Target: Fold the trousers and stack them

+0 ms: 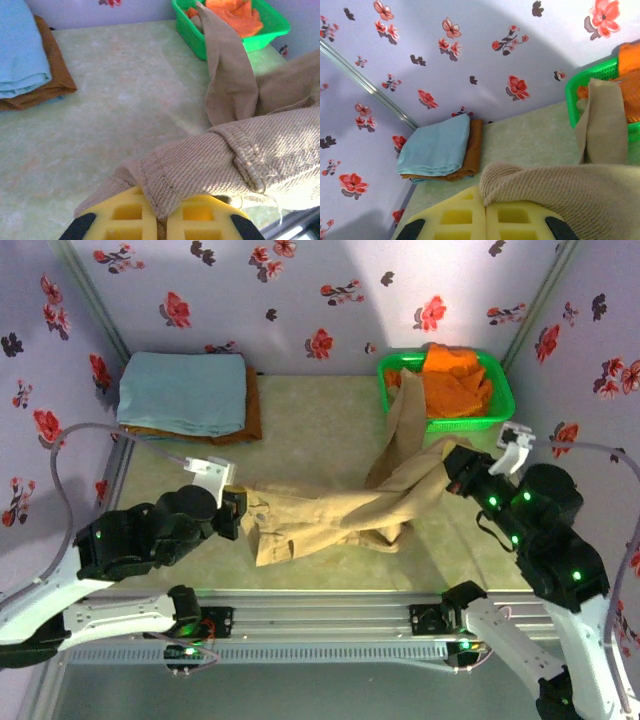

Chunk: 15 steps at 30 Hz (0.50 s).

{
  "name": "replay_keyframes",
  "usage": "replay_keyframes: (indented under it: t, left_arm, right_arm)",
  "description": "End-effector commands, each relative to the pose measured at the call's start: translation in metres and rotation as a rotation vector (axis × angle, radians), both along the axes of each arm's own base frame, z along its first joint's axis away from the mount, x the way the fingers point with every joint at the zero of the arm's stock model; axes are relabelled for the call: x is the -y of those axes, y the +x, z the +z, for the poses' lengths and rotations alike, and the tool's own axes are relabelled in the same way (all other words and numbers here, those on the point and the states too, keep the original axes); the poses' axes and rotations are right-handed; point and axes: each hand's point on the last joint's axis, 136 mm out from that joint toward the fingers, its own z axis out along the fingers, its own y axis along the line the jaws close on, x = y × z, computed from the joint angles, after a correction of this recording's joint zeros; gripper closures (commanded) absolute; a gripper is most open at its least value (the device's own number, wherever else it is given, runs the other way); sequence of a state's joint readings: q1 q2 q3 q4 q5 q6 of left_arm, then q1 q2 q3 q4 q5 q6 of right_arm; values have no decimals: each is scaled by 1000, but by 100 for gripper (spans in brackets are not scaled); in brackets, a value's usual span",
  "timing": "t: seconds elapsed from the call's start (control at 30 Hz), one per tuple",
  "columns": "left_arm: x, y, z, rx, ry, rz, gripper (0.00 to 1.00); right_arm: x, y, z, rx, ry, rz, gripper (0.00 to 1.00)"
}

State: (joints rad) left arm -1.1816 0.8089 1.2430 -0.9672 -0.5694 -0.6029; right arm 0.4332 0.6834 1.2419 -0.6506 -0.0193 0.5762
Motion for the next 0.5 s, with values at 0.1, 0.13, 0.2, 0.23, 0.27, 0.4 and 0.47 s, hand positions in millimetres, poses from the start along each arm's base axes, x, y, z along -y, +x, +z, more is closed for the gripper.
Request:
replay_keyframes:
  t: [0.1,0.13,0.2,0.23,0.27,0.4,0.47]
  left_arm:
    - [-41,49,-35,-158,-52,253,100]
    - [-43,59,-49,-197,-83,276,100]
    - [-59,76,-87,-294,-120,357,100]
    - [-70,84,-105,-332,-142,407,100]
    - [-81,94,-117,-356,-177,462,100]
    - [-125,128,-161,-448,-339,640,100]
    - [-143,143,-170,-480,-388,700,86]
  right_arm:
    - [-89,126,-34,-153,-18,145,100]
    - [-104,146,-50,-199,-35,166,100]
    - [-133,189,-86,-295,-58,204,99]
    - [-147,210,-106,-338,-68,221,91]
    - [-160,230,-126,-379,-73,240,82]
    - [-190,287,-183,-511,-121,252,36]
    - [-192,293,-183,-518,-138,250,28]
